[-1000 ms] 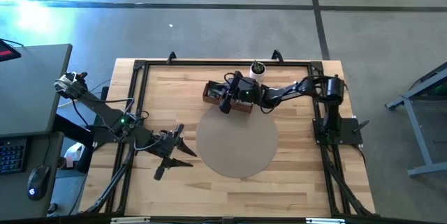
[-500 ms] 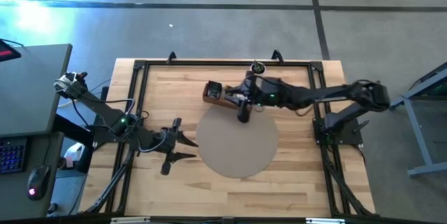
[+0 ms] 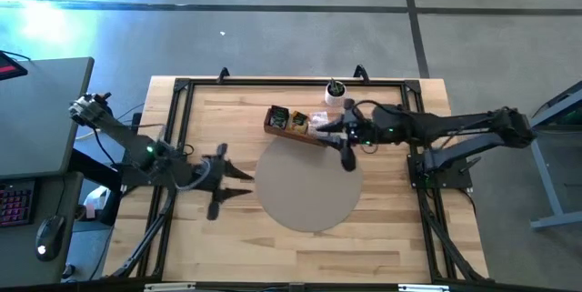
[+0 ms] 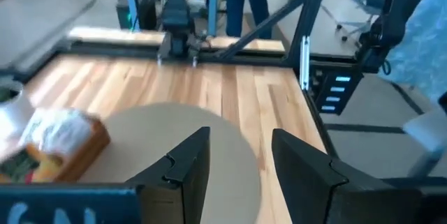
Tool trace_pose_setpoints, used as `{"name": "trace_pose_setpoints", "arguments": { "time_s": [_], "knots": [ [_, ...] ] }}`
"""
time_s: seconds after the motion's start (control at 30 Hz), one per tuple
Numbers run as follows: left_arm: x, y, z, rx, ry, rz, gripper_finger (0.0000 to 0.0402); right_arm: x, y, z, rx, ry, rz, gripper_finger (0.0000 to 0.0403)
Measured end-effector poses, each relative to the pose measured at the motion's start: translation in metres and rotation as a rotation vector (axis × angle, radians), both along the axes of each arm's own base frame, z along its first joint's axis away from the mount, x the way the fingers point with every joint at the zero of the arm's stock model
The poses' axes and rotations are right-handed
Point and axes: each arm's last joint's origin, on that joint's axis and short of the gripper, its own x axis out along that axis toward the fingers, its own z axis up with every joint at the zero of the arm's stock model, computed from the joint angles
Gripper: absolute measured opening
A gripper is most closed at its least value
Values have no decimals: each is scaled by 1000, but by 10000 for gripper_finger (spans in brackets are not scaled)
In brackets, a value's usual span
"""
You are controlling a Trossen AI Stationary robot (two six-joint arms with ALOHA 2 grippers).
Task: Pick & Place Tea
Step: Return to Home Position
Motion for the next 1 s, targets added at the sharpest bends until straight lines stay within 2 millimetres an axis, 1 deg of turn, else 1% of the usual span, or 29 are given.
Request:
{"name": "trace_pose_setpoints", "arguments": {
  "time_s": [0.13,0.2,0.27,0.33,0.4,0.5,0.57,0.67,0.73,0.8,0.87,0.93,1.0],
  "knots": [
    [-25,17,14,-42,16,18,152,-26,6,2,51,99,1,124],
    [-40,28,18,-45,18,53,152,-38,8,4,51,116,-58,124],
    [-55,40,21,-73,7,115,152,-50,8,1,33,129,-141,124],
    [-66,49,19,-87,-7,173,152,-62,7,-3,25,111,-214,124],
    [-80,59,14,-98,-22,203,152,-73,8,-14,41,100,-246,124],
    [-96,69,-2,-150,-34,205,152,-85,10,-35,68,61,-173,124],
    [-104,76,-18,-174,-49,219,152,-94,11,-46,78,5,-98,124],
    [-115,84,-44,-216,-102,267,152,-109,10,-57,60,-112,-40,124],
    [-123,90,-61,-248,-150,312,152,-121,7,-61,16,-173,-36,124],
    [-131,97,-76,-290,-203,335,152,-133,5,-68,20,-202,-46,124],
    [-136,100,-93,-309,-234,325,152,-144,4,-73,45,-242,-41,124],
    [-138,101,-108,-291,-261,292,152,-153,3,-78,43,-274,-24,124],
    [-133,98,-112,-262,-269,275,152,-160,3,-80,23,-314,-1,124]
  ]
}}
